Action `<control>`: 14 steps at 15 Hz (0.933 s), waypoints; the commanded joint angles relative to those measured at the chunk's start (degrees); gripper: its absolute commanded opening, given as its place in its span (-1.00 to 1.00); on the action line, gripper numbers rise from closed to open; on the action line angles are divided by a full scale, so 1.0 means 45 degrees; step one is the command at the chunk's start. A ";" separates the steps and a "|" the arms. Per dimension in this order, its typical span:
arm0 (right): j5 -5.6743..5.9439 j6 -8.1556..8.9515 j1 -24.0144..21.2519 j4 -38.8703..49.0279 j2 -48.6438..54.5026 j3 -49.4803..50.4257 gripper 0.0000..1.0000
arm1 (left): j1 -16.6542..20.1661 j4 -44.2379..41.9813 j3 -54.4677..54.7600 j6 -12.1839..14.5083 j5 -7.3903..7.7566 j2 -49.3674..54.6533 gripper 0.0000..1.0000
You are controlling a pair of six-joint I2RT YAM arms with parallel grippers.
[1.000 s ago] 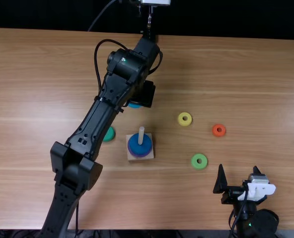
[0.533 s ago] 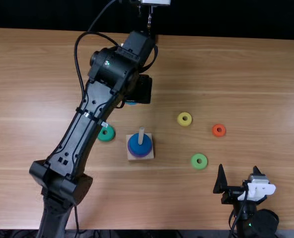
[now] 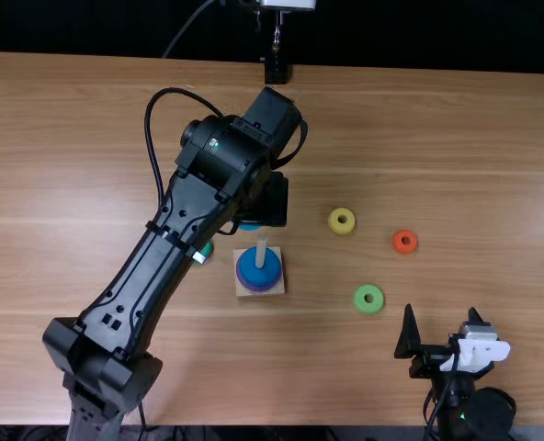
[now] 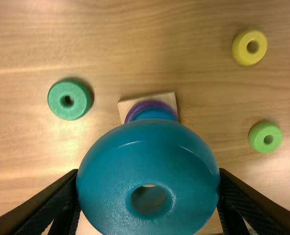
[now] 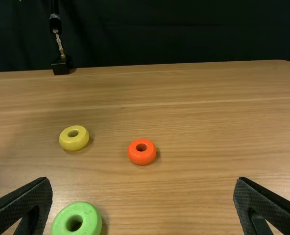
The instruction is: Build the Hanoi tower: stack the rings onto the peg from bottom to top in this color order: purple, dark blue, light blue, dark green, light green, yellow, orange.
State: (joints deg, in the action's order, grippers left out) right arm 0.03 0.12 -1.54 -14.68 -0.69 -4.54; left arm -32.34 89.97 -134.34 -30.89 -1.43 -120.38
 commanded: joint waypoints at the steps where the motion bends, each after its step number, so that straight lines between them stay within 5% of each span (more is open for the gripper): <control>1: 0.0110 0.0020 -0.0126 -0.0877 0.0153 0.0813 1.00 | -0.0275 0.0006 0.0421 -0.0306 -0.0057 0.0774 -1.00; 6: 0.0110 0.0020 -0.0126 -0.0877 0.0153 0.0813 1.00 | -0.0880 0.0006 0.1046 -0.0986 -0.0057 0.1047 -1.00; 14: 0.0110 0.0020 -0.0126 -0.0877 0.0153 0.0813 1.00 | -0.1232 0.0006 0.2022 -0.0986 -0.0057 0.1047 -1.00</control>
State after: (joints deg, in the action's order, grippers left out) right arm 0.01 0.12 -1.54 -14.68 -0.69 -4.54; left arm -37.15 89.84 -126.52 -34.63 -1.28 -117.67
